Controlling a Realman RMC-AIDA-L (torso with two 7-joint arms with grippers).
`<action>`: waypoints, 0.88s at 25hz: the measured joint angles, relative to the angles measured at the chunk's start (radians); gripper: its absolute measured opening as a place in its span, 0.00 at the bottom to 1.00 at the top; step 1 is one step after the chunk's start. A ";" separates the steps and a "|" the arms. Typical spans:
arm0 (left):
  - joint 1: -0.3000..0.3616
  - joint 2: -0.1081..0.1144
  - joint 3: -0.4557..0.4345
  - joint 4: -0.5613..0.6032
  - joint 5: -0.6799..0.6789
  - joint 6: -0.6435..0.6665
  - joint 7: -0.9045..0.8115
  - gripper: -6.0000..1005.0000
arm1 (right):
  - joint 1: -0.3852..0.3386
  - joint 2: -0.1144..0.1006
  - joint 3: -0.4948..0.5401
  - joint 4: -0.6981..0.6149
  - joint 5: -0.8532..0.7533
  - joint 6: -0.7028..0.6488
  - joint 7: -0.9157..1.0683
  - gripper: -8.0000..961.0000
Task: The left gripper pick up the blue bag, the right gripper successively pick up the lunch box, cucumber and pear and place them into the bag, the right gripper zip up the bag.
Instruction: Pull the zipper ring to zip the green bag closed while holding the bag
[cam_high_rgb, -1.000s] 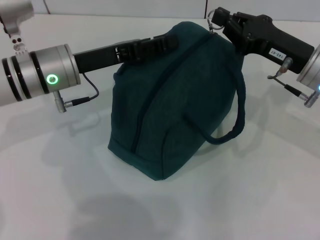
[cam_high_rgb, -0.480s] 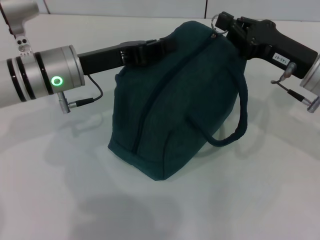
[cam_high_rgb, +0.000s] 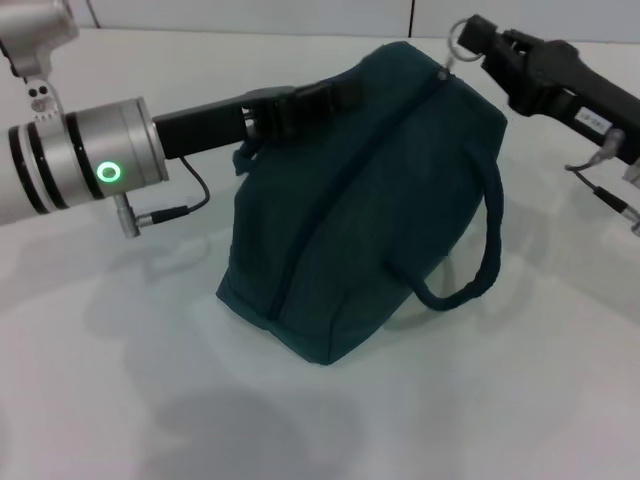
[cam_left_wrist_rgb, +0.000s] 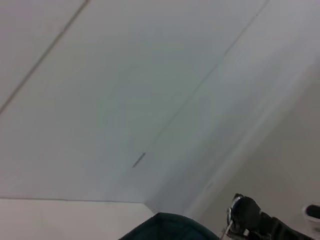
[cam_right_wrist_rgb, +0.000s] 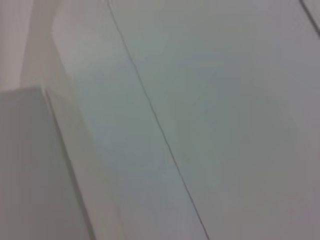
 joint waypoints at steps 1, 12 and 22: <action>0.001 0.000 0.000 -0.006 -0.001 0.007 0.001 0.06 | -0.004 -0.001 0.000 0.001 0.004 -0.006 0.008 0.02; 0.004 -0.001 0.024 -0.023 -0.004 0.073 0.026 0.06 | -0.012 0.001 0.002 0.063 0.010 -0.001 0.032 0.02; 0.036 0.004 0.024 -0.013 -0.003 0.164 0.081 0.06 | -0.013 0.002 0.002 0.065 0.017 0.050 0.033 0.02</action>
